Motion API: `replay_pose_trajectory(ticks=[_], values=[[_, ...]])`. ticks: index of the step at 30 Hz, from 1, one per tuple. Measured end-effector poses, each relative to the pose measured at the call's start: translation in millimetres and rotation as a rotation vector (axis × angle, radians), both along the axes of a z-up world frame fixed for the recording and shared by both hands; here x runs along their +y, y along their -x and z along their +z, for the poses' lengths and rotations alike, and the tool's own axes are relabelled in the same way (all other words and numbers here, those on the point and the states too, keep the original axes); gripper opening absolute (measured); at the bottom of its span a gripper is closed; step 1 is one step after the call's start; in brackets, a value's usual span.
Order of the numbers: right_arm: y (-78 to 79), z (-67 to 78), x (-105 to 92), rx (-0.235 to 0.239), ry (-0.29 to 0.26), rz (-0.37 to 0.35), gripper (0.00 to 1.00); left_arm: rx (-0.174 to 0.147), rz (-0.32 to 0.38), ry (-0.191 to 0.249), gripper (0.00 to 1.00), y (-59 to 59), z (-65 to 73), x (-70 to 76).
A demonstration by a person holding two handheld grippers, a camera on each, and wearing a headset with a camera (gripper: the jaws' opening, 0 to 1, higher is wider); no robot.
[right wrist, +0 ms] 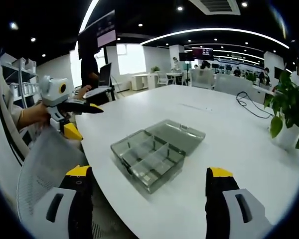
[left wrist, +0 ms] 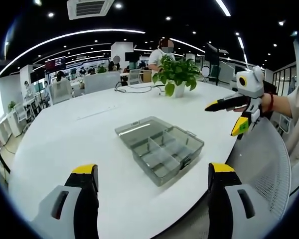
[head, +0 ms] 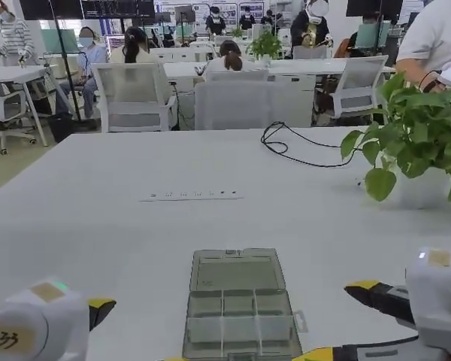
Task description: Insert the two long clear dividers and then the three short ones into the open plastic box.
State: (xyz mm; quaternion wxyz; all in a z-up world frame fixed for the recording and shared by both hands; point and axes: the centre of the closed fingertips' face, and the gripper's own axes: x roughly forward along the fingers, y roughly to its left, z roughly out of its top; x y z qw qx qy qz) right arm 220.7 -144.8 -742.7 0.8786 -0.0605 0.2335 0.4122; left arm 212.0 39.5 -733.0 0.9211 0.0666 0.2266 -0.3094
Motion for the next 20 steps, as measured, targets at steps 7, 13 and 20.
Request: replay_pose_trajectory(ticks=[7,13,20], values=[[1.6,-0.3,-1.4,-0.012,-0.027,-0.031,1.00,-0.002,0.004,0.006,0.94,1.6,1.1,1.6],[4.0,-3.6,-2.6,-0.020,-0.002,-0.040,1.00,-0.014,0.048,0.060,0.92,-1.0,8.7,5.1],[4.9,-1.9,1.3,-0.043,0.014,-0.043,1.00,-0.013,0.088,0.078,0.89,-0.4,8.2,8.4]])
